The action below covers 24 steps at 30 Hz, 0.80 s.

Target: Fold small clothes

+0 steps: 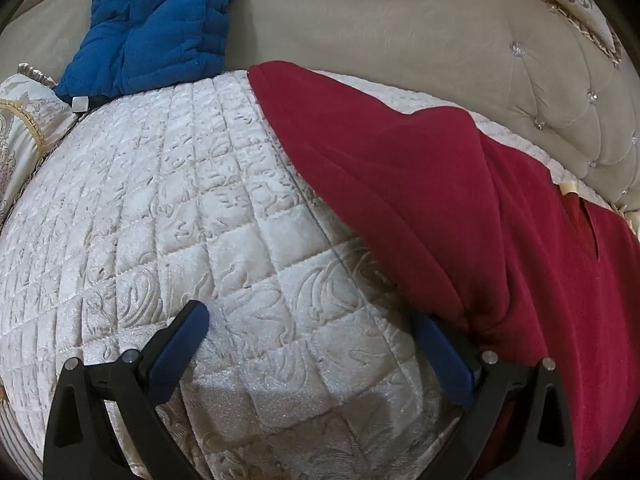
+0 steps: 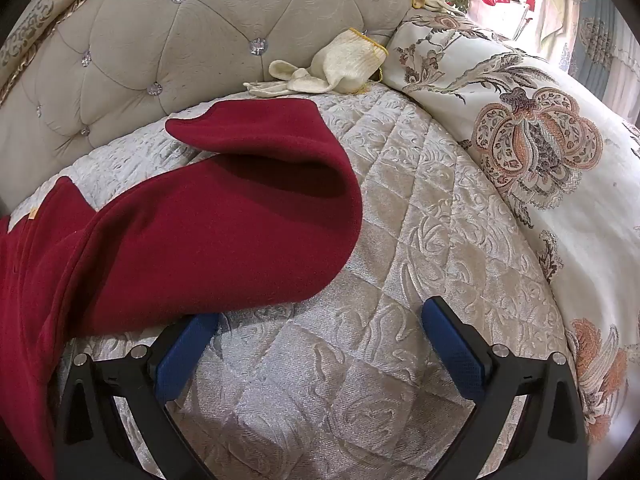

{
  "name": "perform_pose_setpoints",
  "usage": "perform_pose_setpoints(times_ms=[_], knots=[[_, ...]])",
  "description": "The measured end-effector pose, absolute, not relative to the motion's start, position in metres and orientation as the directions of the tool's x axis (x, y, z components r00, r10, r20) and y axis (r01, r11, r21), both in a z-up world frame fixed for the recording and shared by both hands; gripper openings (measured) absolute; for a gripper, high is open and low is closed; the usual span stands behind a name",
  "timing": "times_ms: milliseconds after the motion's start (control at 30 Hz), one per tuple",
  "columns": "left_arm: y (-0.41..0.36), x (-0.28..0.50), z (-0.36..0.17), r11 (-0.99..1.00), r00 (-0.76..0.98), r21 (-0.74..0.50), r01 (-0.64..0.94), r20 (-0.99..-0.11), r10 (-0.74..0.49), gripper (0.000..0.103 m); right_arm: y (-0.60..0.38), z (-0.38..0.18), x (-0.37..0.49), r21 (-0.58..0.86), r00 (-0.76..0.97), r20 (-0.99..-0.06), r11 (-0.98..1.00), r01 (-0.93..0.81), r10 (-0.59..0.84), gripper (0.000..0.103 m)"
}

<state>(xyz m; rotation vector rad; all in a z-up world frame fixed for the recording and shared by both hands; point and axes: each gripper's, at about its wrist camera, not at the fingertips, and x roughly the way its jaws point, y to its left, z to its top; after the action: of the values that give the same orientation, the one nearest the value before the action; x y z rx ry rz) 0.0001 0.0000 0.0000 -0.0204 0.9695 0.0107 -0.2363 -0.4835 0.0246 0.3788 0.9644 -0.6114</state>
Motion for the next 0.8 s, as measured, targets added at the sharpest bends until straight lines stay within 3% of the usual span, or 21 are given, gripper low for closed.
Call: perform_pose_setpoints(times_ms=[400, 500, 567, 667, 800], knots=[[0.0, -0.01, 0.006, 1.0, 0.525, -0.016, 0.007, -0.851, -0.018, 0.103, -0.484, 0.026, -0.237, 0.035, 0.417, -0.857, 0.772, 0.634, -0.304, 0.086], [0.001, -0.022, 0.019, 0.999, 0.521, -0.038, 0.034, -0.852, -0.05, 0.102, -0.478, 0.035, -0.248, 0.057, 0.421, -0.867, 0.788, 0.613, -0.265, 0.075], [-0.002, -0.035, 0.028, 0.998, 0.547, -0.043, 0.05, -0.835, -0.063, 0.102, -0.47, 0.05, -0.268, 0.11, 0.446, -0.866, 0.785, 0.61, -0.225, 0.067], [-0.008, -0.05, 0.045, 0.996, 0.589, -0.038, 0.084, -0.804, -0.08, 0.102, -0.457, 0.082, -0.299, 0.172, 0.497, -0.844, 0.777, 0.605, -0.2, 0.067], [-0.014, -0.067, 0.064, 0.993, 0.63, -0.02, 0.115, -0.772, -0.089, 0.103, -0.428, 0.147, -0.329, 0.142, 0.552, -0.808, 0.84, 0.523, -0.207, 0.067]])
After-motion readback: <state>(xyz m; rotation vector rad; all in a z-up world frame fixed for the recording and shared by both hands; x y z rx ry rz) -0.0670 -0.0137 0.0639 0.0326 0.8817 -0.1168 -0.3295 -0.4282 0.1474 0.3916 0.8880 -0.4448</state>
